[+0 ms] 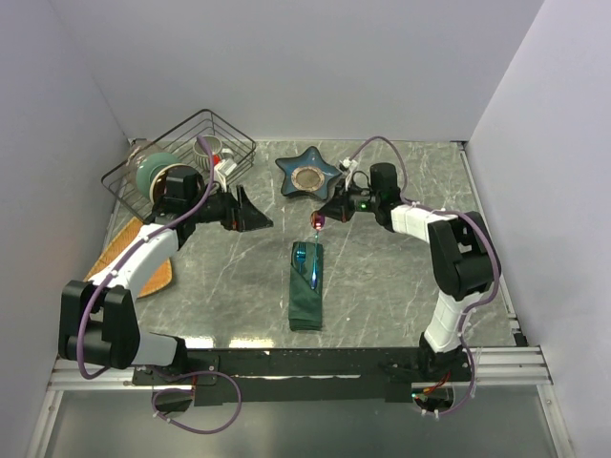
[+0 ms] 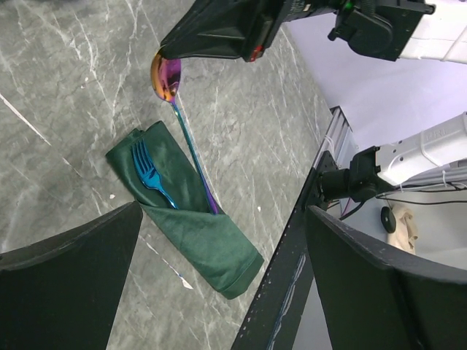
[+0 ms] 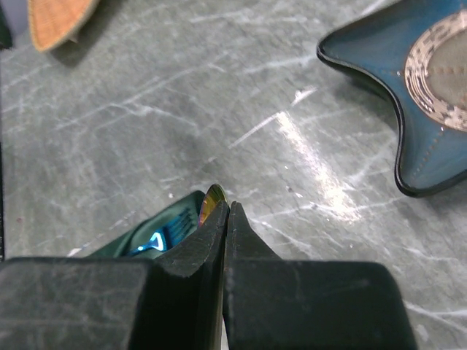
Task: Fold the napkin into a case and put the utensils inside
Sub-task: Insert the spoon into the folded napkin.
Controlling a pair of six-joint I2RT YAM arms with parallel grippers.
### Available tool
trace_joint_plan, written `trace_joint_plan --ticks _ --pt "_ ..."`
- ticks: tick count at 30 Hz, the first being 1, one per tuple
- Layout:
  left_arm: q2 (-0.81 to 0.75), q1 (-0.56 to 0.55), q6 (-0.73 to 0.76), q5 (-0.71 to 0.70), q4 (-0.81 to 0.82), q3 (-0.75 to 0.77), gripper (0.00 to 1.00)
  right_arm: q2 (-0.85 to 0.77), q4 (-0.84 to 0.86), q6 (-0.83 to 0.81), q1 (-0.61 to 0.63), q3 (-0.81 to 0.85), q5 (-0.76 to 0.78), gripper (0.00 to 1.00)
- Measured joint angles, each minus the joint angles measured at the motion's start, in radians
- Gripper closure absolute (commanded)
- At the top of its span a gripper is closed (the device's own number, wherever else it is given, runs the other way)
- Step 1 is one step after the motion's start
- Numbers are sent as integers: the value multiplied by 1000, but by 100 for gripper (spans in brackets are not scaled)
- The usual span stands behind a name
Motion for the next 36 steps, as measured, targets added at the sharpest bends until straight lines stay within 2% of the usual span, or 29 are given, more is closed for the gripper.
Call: trace_joint_plan --ticks 22,36 --pt "46 5 0 0 -11 32 1 34 -56 -50 20 49 23 100" --pt "37 6 4 0 -10 32 1 34 32 43 40 -67 21 100"
